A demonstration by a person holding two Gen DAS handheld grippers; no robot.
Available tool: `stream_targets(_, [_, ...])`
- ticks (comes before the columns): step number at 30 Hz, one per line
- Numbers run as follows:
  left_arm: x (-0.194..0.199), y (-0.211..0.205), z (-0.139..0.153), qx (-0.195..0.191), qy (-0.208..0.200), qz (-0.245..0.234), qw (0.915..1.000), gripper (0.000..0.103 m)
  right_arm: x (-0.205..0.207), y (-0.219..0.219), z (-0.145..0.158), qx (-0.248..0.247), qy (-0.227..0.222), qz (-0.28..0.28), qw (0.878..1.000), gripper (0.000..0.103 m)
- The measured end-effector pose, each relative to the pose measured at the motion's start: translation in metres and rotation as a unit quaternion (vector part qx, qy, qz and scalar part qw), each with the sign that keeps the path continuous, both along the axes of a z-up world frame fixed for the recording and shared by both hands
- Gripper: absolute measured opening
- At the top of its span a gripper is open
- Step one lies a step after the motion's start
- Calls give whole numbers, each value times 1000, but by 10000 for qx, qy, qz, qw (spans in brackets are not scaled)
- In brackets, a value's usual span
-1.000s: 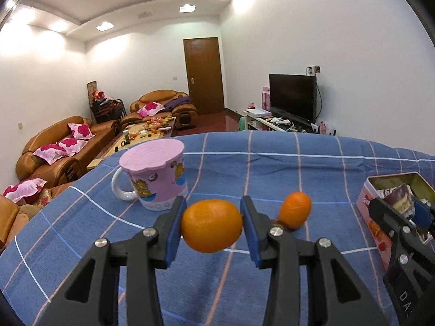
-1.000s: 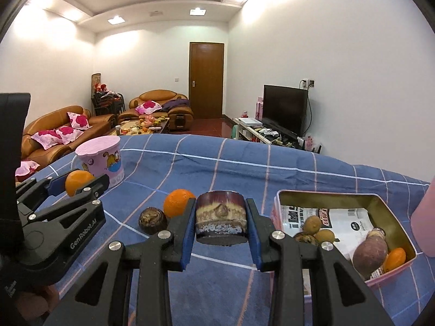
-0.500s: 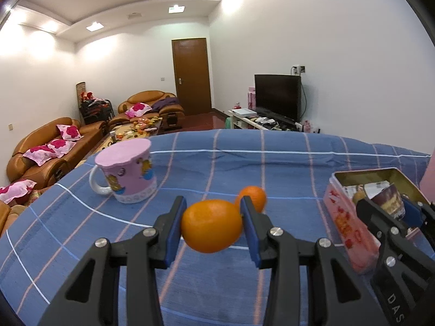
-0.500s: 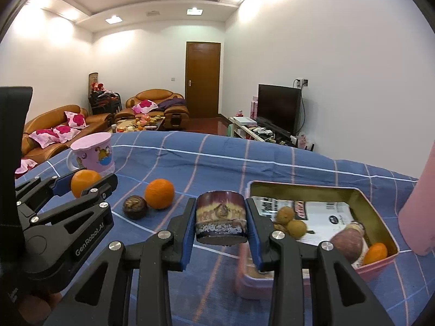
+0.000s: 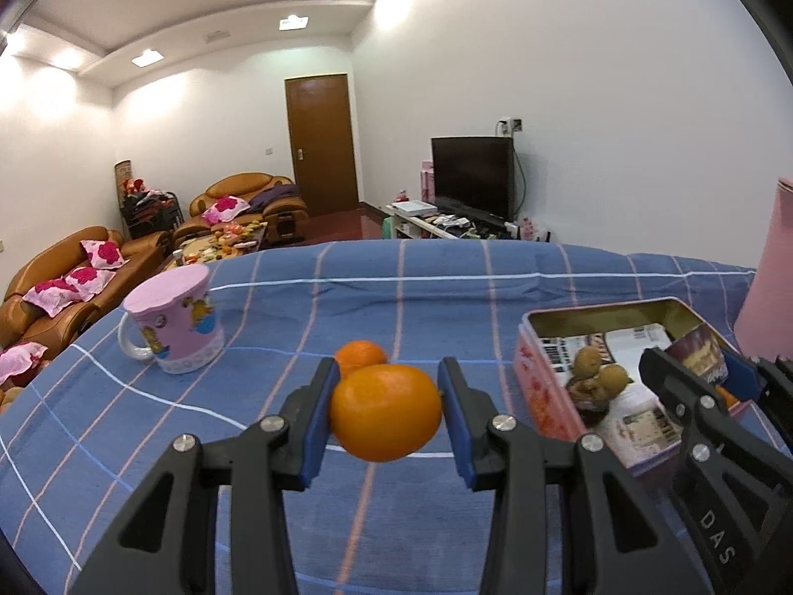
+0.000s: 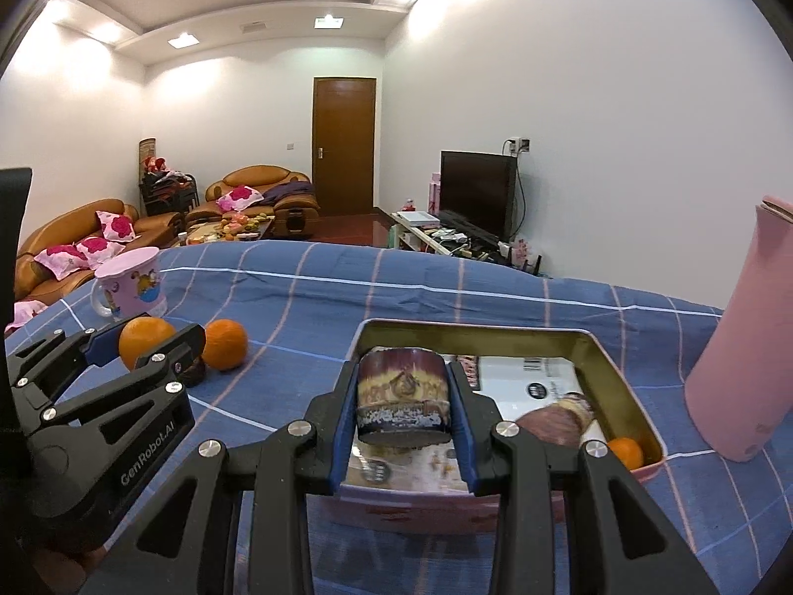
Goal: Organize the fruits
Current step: 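Carry the orange and striped cake into the tin box and open both tools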
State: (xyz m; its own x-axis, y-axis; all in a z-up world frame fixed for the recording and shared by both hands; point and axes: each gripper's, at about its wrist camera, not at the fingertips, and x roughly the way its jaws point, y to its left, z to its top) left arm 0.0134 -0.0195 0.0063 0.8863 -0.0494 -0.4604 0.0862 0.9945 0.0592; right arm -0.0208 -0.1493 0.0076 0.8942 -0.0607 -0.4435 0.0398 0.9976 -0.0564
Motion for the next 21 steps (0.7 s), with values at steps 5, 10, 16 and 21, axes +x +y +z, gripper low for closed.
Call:
stream_targets(5, [-1,-18,1,-14,9,-123,9999,43,-3,-18,1,-30,-29,-122,9999,36])
stream_targets(10, [1,-36,1,-50,30,-241,9997,43,-4,-37,1,-28,-44,-255,9997,36])
stream_targets(16, [3,-60,2,-27,27,-419,9991,43,-1,-61,1,-1,-25,-411,9992,36])
stream_targets(21, [9,-80,1,-56,106,-604,9981,43,2,-79,4,-9,-70,-572,9983,36])
